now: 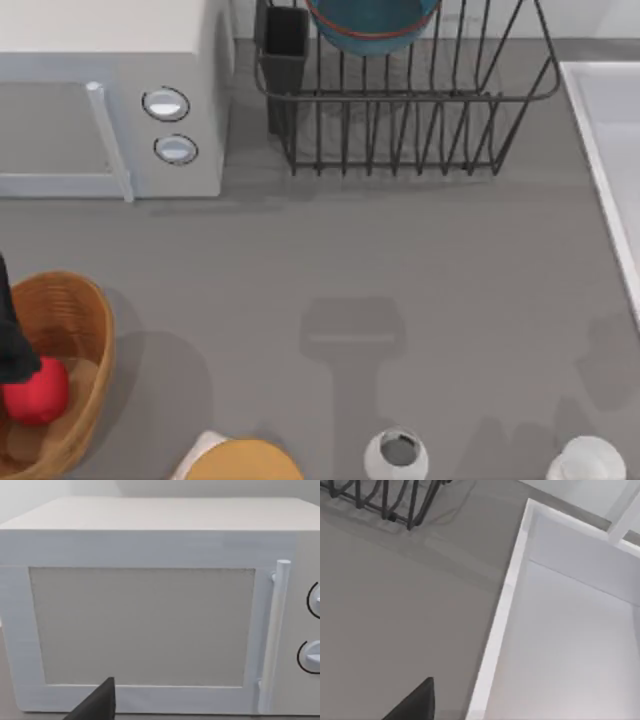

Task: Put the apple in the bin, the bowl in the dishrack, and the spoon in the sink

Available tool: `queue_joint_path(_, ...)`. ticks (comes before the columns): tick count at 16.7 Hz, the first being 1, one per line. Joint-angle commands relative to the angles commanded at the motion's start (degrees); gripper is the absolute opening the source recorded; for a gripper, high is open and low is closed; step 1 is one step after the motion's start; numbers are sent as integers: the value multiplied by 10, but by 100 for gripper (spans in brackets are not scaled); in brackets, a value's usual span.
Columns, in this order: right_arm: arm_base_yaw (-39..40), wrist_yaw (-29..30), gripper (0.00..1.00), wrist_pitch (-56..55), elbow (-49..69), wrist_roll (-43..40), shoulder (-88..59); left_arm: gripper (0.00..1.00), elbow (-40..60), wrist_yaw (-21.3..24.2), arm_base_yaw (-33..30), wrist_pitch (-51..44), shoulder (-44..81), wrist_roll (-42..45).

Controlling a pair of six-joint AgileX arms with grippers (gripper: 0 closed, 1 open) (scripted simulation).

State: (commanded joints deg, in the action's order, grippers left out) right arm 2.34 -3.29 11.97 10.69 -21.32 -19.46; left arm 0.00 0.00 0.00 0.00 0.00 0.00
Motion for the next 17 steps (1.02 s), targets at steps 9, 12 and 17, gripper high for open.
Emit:
queue_joint_path(9,-32,-21,100,265,208,-560,-404,100,0,0,0,0,0,0)
queue_joint_path(12,-65,-13,100,343,271,-712,-499,100,0,0,0,0,0,0)
queue_joint_path(17,-134,8,100,435,362,-916,-601,100,0,0,0,0,0,0)
